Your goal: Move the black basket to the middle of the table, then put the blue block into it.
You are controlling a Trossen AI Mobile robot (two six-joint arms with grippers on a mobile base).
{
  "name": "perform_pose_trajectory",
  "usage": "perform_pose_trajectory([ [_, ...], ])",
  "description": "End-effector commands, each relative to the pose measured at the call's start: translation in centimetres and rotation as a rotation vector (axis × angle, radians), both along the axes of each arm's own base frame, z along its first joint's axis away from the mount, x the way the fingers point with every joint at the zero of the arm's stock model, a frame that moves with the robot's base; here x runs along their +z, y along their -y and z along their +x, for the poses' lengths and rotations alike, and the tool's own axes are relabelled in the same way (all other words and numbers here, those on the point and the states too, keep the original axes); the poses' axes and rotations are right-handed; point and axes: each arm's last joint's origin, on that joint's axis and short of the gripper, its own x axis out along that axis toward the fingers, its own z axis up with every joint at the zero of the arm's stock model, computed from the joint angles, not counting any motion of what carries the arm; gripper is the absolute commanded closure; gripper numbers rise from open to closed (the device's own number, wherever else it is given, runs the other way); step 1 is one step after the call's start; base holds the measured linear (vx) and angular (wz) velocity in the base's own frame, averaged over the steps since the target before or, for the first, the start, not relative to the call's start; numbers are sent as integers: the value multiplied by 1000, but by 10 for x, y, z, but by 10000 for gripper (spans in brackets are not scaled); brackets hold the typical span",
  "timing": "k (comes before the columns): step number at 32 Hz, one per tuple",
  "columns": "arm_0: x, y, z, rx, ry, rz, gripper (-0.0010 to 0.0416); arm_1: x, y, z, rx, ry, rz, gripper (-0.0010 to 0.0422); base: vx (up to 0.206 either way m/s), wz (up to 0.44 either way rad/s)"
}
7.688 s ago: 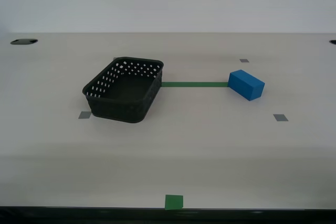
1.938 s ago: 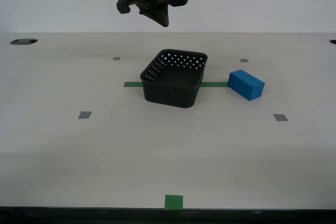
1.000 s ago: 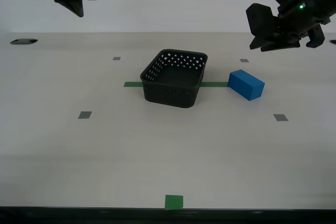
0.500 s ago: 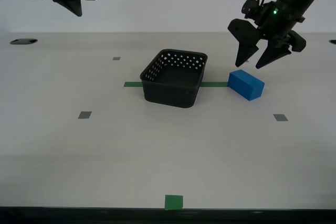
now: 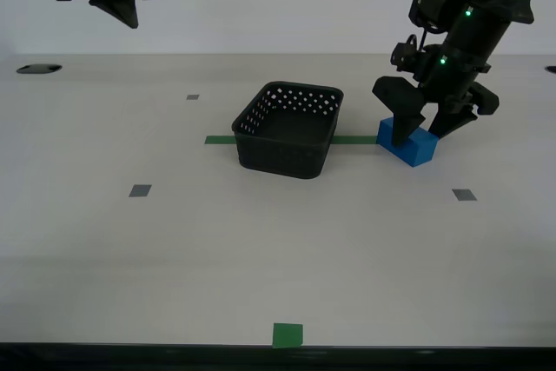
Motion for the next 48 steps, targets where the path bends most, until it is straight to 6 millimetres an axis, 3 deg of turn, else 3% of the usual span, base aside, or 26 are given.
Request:
perform_pose_trajectory([
  [1, -1, 0, -1, 3, -3, -8, 113, 0, 0, 0, -6, 2, -3, 412, 0, 0],
  [6, -1, -1, 0, 3, -1, -7, 172, 0, 0, 0, -6, 1, -3, 412, 0, 0],
  [11, -1, -1, 0, -12, -6, -5, 296, 0, 0, 0, -7, -1, -3, 412, 0, 0],
  [17, -1, 0, -1, -22, -16, -6, 407, 0, 0, 0, -7, -2, -2, 412, 0, 0],
  [20, 0, 0, -2, -22, -43, -15, 404, 0, 0, 0, -7, -1, -2, 412, 0, 0],
  [25, 21, -4, 5, -17, -60, -21, 407, 0, 0, 0, -6, -1, -2, 412, 0, 0],
  [28, 66, -16, 14, 8, 1, 0, 407, 0, 0, 0, -6, 0, -2, 412, 0, 0],
  [30, 84, -27, 17, 33, -1, -1, 407, 0, 0, 0, -6, 1, -2, 412, 0, 0],
  [32, 92, -32, 18, 46, 7, 2, 407, 0, 0, 0, -5, 2, -2, 412, 0, 0],
  [40, 149, -90, 17, 187, 135, 95, 407, 0, 0, 0, -6, -2, -2, 412, 0, 0],
  [44, 159, -103, 14, 224, 169, 131, 407, 0, 0, 0, -7, -3, -2, 412, 0, 0],
  [48, 149, -116, 13, 276, 113, 232, 407, 0, 0, 0, -7, -3, -2, 412, 0, 0],
])
